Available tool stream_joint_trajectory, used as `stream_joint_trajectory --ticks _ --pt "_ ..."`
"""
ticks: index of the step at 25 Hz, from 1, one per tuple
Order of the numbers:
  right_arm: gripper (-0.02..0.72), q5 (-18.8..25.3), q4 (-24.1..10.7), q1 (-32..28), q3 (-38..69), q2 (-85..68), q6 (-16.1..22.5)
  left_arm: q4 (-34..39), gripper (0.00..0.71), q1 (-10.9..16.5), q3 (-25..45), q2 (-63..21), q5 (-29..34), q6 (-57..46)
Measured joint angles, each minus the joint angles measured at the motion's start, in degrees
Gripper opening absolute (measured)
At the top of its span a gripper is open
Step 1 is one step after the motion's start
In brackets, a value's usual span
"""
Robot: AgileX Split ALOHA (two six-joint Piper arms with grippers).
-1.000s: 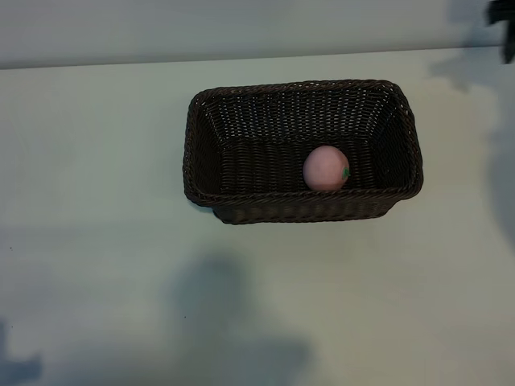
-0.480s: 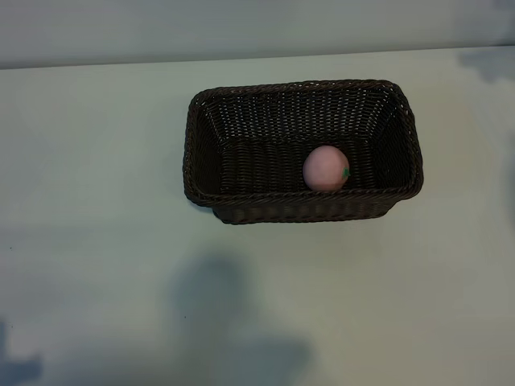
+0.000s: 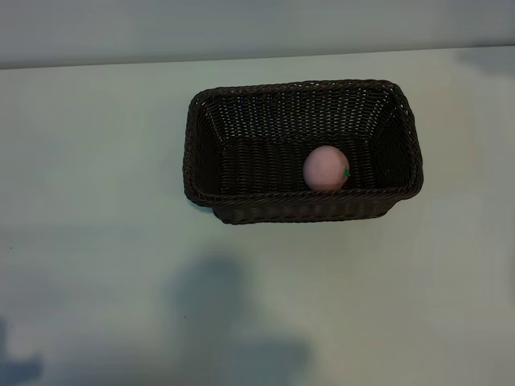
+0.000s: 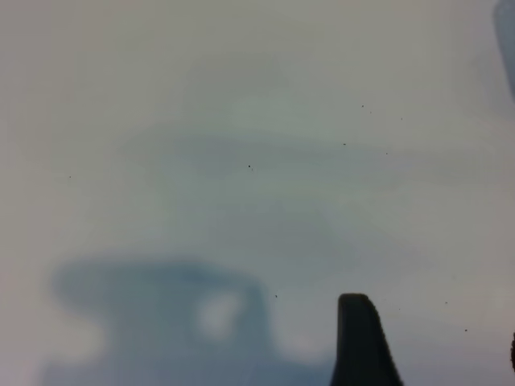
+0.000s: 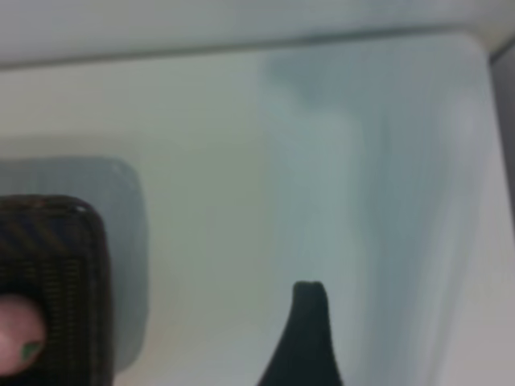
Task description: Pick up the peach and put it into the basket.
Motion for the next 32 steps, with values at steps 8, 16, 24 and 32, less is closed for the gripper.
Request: stream_joint_trajectory --ticks 8,16,24,32 --pt "0.595 0.2 0.3 0.0 6.4 -18.3 0.0 0.0 0.45 0.0 0.0 0.0 0.0 0.0" --pt "0.595 -3.0 0.5 0.2 20.1 -40.4 -0.1 0.0 0.45 0.0 0.0 0.0 0.0 0.0" --pt "0.595 -6.8 -7.2 7.7 38.8 -58.1 0.1 0.0 0.45 0.0 0.0 0.0 0.0 0.0" --pt "0.595 -7.0 -14.9 12.6 52.4 -75.5 4.5 0.0 0.45 -0.1 0.0 0.0 0.0 0.0"
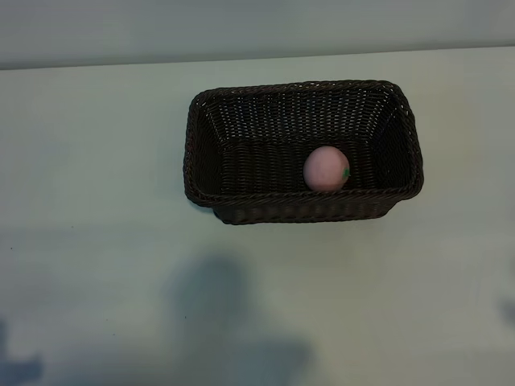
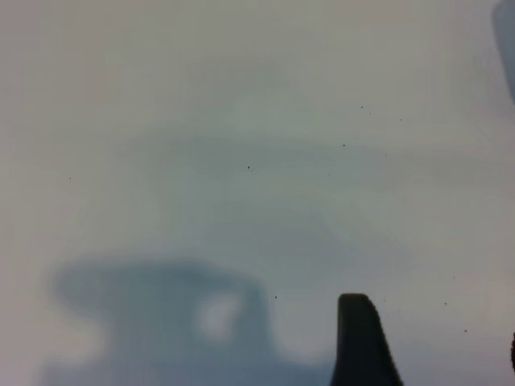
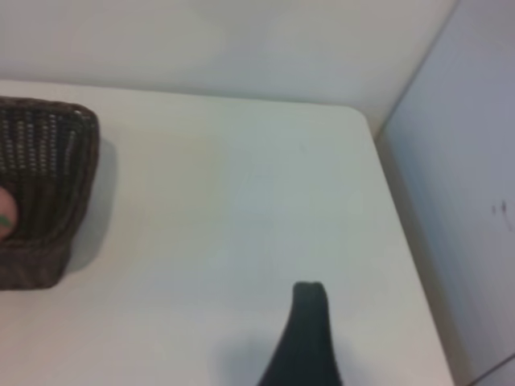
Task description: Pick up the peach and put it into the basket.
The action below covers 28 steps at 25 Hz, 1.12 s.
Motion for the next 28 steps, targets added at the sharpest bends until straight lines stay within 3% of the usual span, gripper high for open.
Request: stream_joint_trajectory --ticks 4,13,20,28 --pt "0.595 0.1 0.0 0.6 2.9 -5.7 0.5 0.0 0.45 0.0 0.0 0.0 -0.1 0.0" --pt "0.595 0.2 4.1 0.6 11.9 -11.7 0.5 0.0 0.45 0.0 0.0 0.0 -0.1 0.0" --pt "0.595 0.2 5.3 0.6 17.2 -11.8 0.5 0.0 0.45 0.0 0.0 0.0 -0.1 0.0" --pt "0.591 -0.9 9.0 0.6 20.8 -11.8 0.4 0.0 0.45 0.0 0.0 0.0 -0.1 0.0"
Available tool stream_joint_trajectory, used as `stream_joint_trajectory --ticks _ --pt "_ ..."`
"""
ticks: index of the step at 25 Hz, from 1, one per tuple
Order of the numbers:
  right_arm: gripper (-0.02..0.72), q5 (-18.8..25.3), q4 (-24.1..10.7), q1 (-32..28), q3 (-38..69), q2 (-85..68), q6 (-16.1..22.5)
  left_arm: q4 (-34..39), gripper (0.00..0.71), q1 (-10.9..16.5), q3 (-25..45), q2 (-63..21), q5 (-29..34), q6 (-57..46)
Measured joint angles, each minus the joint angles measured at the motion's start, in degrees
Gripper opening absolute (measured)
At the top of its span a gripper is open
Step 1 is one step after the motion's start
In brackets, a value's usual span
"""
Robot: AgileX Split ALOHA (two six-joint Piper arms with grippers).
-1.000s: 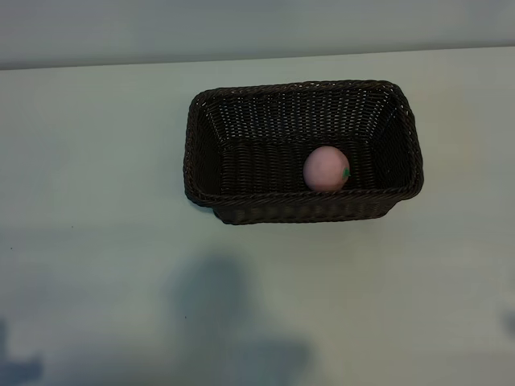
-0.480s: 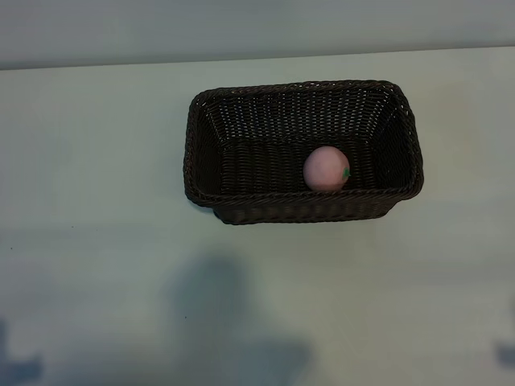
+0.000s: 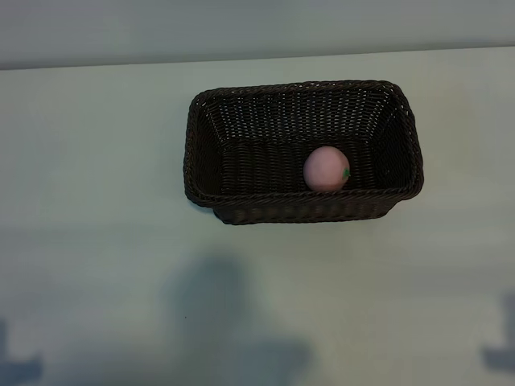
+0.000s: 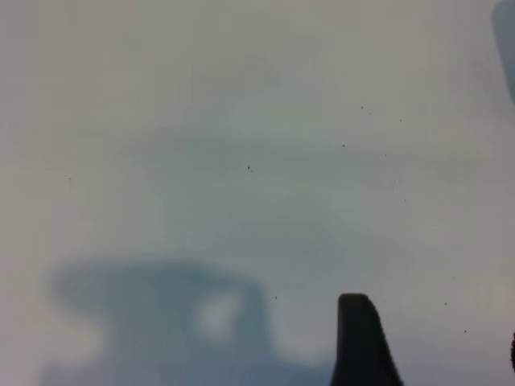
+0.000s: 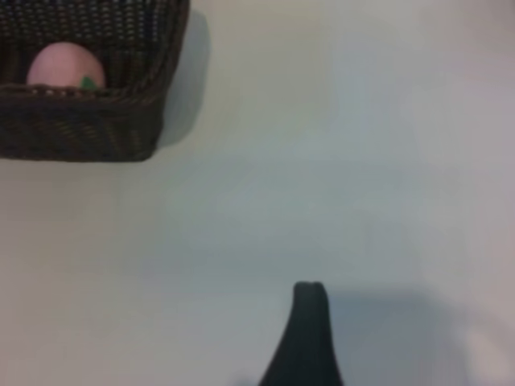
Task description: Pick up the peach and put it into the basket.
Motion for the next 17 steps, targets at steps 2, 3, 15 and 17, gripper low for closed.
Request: stream_joint_trajectory --ticks 2,3,15,17 --pt "0.581 -0.3 0.1 0.0 0.3 0.0 0.0 0.0 0.45 0.0 0.0 0.0 0.0 0.0" --pt "0.575 -0.5 0.2 0.0 0.3 0.0 0.0 0.0 0.45 0.0 0.0 0.0 0.0 0.0" --pt "0.488 -0.7 0.2 0.0 0.3 0.0 -0.1 0.0 0.45 0.0 0.0 0.0 0.0 0.0" --pt "0.478 -0.7 0.2 0.0 0.3 0.0 -0.1 0.0 0.45 0.0 0.0 0.0 0.0 0.0"
